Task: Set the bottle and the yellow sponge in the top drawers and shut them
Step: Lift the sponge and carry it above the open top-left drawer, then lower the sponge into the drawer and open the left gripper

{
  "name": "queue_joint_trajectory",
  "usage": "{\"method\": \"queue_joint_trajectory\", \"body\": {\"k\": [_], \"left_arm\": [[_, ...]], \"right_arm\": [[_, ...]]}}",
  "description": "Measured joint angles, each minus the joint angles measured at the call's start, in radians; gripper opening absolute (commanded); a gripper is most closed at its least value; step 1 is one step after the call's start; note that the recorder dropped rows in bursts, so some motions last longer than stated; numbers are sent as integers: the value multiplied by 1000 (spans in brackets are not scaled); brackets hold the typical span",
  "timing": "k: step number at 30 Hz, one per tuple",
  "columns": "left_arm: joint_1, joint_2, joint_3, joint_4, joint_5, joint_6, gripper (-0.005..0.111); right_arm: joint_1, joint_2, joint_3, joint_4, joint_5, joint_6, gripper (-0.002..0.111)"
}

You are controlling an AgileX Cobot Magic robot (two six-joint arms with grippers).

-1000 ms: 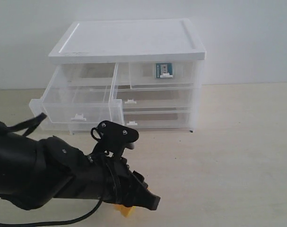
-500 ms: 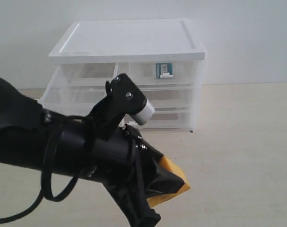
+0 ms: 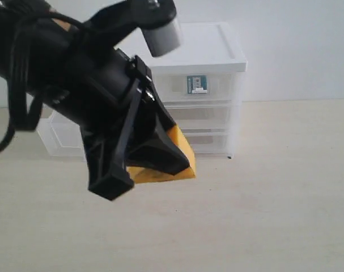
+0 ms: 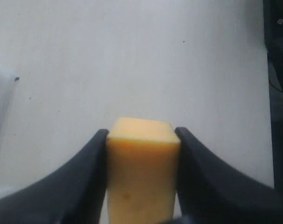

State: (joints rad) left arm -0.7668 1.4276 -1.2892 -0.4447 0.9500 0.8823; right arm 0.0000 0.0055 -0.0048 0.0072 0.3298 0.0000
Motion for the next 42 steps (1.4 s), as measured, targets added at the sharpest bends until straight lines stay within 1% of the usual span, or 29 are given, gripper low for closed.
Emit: {"method": "queue_joint_trajectory", "body": {"k": [2,7,10,15,18,20,24,28,33,42], "left_arm": [[38,-13,-25,2,30,7,4],[163,-35,-56,8,50,77,4],[239,-37,-58,16,68,160,4],[346,-25,-60,20,70,323,4],[398,12,-64,20,62,420,4],[427,46,-64,20,34,451,4],[466,114,-66,5,-43,512,4],[497,185,-91,-50,-50,562,4],[503,255,-136,-108,-62,609,4],[503,366,-223,-127,-76,658,4]], "right_arm": [[0,0,0,0,0,0,0],[0,0,0,0,0,0,0],[0,0,0,0,0,0,0],[0,0,0,0,0,0,0],[0,0,0,0,0,0,0],[0,0,0,0,0,0,0],[0,0,0,0,0,0,0],[0,0,0,0,0,0,0],[0,0,0,0,0,0,0],[0,0,0,0,0,0,0]]}}
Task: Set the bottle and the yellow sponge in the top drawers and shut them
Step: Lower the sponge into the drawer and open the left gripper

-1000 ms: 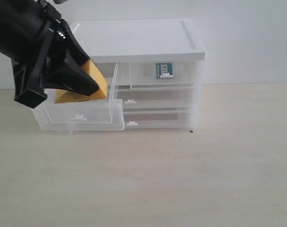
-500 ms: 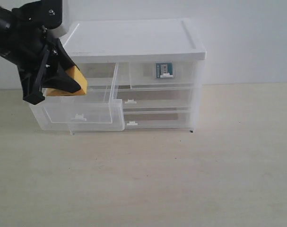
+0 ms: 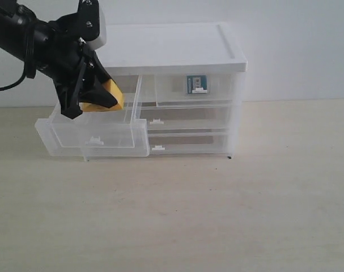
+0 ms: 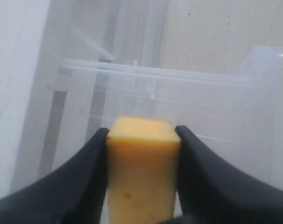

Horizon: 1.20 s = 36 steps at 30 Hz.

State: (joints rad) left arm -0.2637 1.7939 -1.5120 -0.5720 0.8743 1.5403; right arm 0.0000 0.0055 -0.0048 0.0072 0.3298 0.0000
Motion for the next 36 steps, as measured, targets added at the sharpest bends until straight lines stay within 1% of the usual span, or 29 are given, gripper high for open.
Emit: {"method": "queue_joint_trajectory", "body": {"k": [14,15,18,19,21,24,26,30,36], "left_arm": [[0,95,-21,-1,-97,25,6],[0,97,-21,-1,-106,25,8],[0,97,-21,0,-139,25,23],[0,97,-21,3,-148,26,30],[0,97,-21,14,-155,32,41],[0,97,-21,19,-157,35,59],[0,97,-21,19,-137,35,67],[0,86,-19,14,-110,24,68],[0,0,-17,7,-94,-4,68]], "right_arm": [[0,0,0,0,0,0,0],[0,0,0,0,0,0,0],[0,0,0,0,0,0,0],[0,0,0,0,0,0,0],[0,0,0,0,0,0,0],[0,0,0,0,0,0,0],[0,0,0,0,0,0,0],[0,0,0,0,0,0,0],[0,0,0,0,0,0,0]]}}
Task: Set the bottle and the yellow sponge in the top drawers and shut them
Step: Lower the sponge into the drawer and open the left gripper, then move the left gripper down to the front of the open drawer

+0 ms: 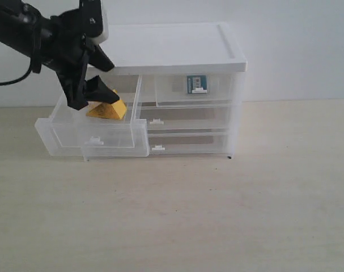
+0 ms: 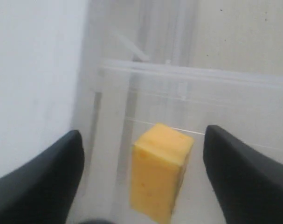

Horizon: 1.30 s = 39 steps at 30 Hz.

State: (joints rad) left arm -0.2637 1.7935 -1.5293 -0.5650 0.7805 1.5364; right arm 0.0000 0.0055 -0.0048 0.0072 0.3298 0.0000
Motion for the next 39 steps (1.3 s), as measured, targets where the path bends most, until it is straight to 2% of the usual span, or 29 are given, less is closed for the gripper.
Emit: {"method": "queue_joint_trajectory", "body": {"k": [3,6,8,10,12,14,15,20,26,32,39], "left_arm": [[2,-62,-4,-5,-59,-37,68],[2,-114,-4,-3,-66,-100,68],[2,-143,-4,20,-54,-151,64],[2,-175,-4,59,-21,-203,51],[2,-202,-4,114,42,-266,33],[2,-217,-4,162,124,-331,9],[2,-219,-4,175,158,-362,5],[2,-221,-4,204,338,-479,4],[2,-274,70,223,406,-615,4],[2,-351,225,196,407,-642,4],[2,-326,377,126,289,-569,4]], "right_arm": [[0,0,0,0,0,0,0],[0,0,0,0,0,0,0],[0,0,0,0,0,0,0],[0,0,0,0,0,0,0],[0,0,0,0,0,0,0],[0,0,0,0,0,0,0],[0,0,0,0,0,0,0],[0,0,0,0,0,0,0],[0,0,0,0,0,0,0],[0,0,0,0,0,0,0],[0,0,0,0,0,0,0]]}}
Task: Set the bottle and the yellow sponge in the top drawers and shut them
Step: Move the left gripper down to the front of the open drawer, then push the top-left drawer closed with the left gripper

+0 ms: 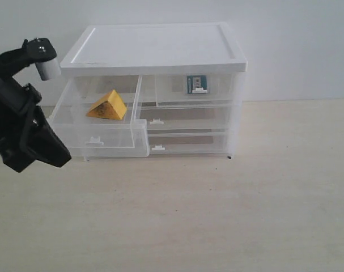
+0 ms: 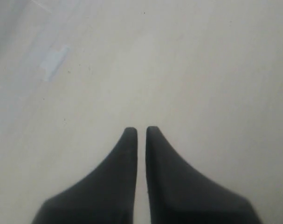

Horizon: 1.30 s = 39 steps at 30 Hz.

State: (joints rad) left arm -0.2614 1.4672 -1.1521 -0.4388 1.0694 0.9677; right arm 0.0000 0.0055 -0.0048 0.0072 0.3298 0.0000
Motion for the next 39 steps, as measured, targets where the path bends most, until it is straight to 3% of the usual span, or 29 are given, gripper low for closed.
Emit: {"method": "queue_joint_trajectory", "body": {"k": [9,26,32,39], "left_arm": [[0,56,59,-92,-253,11,4],[0,122,62,-231,-561,28,4],[-2,149,62,-362,-664,132,4],[-6,194,62,-378,-814,160,4]], "right_arm": [[0,0,0,0,0,0,0],[0,0,0,0,0,0,0],[0,0,0,0,0,0,0],[0,0,0,0,0,0,0]]}}
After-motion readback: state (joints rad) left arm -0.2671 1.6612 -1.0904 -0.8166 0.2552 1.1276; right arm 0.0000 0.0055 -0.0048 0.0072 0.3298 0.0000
